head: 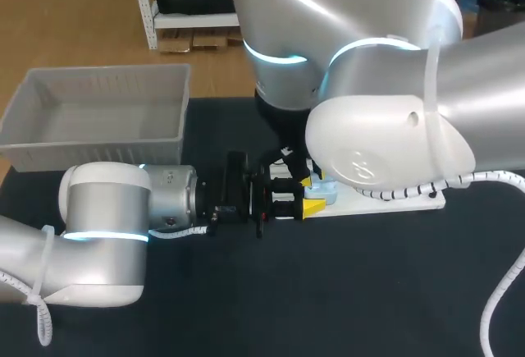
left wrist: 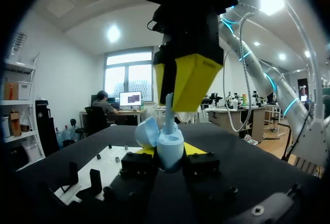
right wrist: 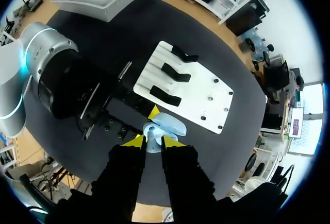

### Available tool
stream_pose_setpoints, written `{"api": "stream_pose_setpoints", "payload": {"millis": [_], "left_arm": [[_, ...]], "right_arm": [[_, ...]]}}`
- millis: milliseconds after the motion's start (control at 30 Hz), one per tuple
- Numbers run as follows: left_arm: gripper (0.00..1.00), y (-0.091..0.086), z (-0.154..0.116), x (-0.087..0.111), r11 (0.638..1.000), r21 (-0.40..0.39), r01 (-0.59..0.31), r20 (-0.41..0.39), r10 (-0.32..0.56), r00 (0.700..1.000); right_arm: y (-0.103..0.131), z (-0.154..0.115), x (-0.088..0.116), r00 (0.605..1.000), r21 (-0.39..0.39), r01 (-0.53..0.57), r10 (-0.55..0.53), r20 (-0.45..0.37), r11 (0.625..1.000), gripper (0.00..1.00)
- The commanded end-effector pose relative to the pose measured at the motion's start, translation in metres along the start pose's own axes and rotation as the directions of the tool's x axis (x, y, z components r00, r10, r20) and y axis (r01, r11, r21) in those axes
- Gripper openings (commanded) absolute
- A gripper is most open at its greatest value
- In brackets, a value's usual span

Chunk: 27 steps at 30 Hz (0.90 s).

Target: Pick up each earbud case from the left stands, insert the matching earbuds, close the lid, and place the case in the box.

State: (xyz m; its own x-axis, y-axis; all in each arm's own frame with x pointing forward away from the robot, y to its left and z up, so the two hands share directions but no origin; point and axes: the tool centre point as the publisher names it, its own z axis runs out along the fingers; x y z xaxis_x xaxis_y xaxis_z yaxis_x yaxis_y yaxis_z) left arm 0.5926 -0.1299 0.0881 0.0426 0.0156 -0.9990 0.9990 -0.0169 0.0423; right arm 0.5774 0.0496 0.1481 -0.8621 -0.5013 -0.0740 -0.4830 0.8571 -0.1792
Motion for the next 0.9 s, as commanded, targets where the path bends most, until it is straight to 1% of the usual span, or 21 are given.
{"api": "stream_pose_setpoints", "payload": {"millis": [33,900], "left_arm": [[0.0,0.0006,-0.0004,0.0004,1.0,0.002,0.001,0.002,-0.001,1.0],[0.0,0.0006,-0.0004,0.0004,1.0,0.002,0.001,0.002,-0.001,1.0]], "right_arm": [[-0.0019,0.0016,0.0028,1.0,-0.005,0.002,-0.002,0.005,1.0,0.0],[-0.001,0.0061,0.0035,1.0,-0.007,-0.002,0.002,0.006,1.0,0.0]]}}
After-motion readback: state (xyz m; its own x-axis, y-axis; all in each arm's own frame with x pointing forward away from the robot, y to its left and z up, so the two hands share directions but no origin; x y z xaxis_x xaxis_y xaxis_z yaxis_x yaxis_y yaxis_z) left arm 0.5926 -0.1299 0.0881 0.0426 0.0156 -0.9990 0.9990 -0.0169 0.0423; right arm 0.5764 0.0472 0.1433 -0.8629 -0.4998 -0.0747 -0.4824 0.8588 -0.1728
